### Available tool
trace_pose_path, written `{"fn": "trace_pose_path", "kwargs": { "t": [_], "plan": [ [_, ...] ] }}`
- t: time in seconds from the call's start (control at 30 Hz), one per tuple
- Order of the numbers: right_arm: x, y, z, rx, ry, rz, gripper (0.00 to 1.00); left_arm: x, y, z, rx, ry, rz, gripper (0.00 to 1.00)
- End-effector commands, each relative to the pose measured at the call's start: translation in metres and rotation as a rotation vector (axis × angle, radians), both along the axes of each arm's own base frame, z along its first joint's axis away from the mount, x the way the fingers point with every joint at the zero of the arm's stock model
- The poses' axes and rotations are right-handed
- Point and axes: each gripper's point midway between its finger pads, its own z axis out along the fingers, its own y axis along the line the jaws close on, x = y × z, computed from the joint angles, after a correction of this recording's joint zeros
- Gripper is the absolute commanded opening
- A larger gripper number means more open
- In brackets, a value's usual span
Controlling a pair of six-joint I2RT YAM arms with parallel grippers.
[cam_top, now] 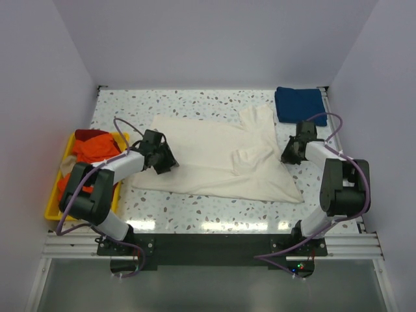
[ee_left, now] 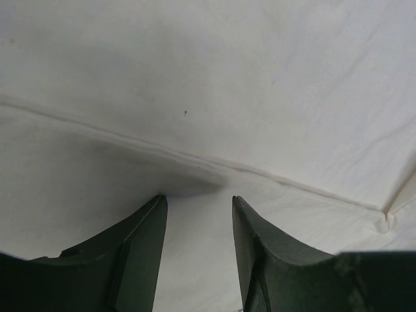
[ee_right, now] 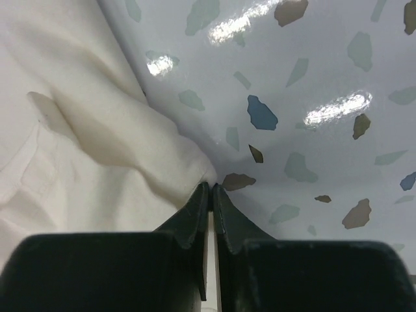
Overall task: Fold and stack the t-shirts
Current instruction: Fold the tshirt
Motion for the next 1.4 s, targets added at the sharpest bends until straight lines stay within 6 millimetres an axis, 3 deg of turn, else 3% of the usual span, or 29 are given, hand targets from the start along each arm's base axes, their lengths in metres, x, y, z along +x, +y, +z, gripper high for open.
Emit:
{"fn": "trace_pose_path", "kwargs": {
  "t": [0.0,0.17,0.37,0.53,0.63,0.73,0.8,0.83,0.97,1.07,1.13,1.23,1.37],
  "plan": [
    [0.018,-0.014,0.028,-0.076,-0.065,-0.024,0.04,-0.028,0.013,-0.035,0.052,0.125,0.015,0.5],
    [0.026,-0.03,0.047,-0.153,-0.077,-0.063,0.02,-0.035,0.017,-0.043,0.065,0.153,0.02,0.5],
    [0.03,-0.039,0.05,-0.185,-0.069,-0.084,0.07,-0.041,0.02,-0.049,0.063,0.175,0.024,0.49],
    [0.034,-0.043,0.05,-0.177,-0.062,-0.103,0.24,-0.038,0.017,-0.047,0.047,0.164,0.016,0.49],
    [0.035,-0.037,0.064,-0.145,-0.088,-0.109,0.39,-0.025,0.009,-0.032,0.012,0.108,-0.015,0.49],
    [0.022,-0.029,0.083,-0.096,-0.131,-0.117,0.48,-0.008,0.002,-0.003,-0.018,0.014,-0.035,0.51],
    [0.004,-0.017,0.083,-0.034,-0.116,-0.121,0.53,0.0,0.004,0.019,-0.012,-0.048,-0.022,0.55],
    [-0.004,-0.013,0.093,-0.013,-0.14,-0.125,0.53,0.001,0.006,0.025,-0.006,-0.062,-0.012,0.56],
    [-0.049,0.006,0.084,0.099,-0.055,-0.171,0.56,-0.011,0.023,0.047,0.036,-0.098,0.063,0.63],
    [-0.094,0.01,0.074,0.122,0.085,-0.249,0.58,-0.027,0.038,0.045,0.067,-0.09,0.13,0.68],
    [-0.112,0.012,0.069,0.134,0.141,-0.29,0.58,-0.042,0.048,0.036,0.099,-0.06,0.163,0.7],
    [-0.13,0.026,0.066,0.212,0.173,-0.304,0.58,-0.056,0.064,0.029,0.148,-0.041,0.227,0.7],
    [-0.139,0.027,0.064,0.222,0.159,-0.333,0.57,-0.065,0.078,0.018,0.188,-0.015,0.292,0.7]
  ]
}}
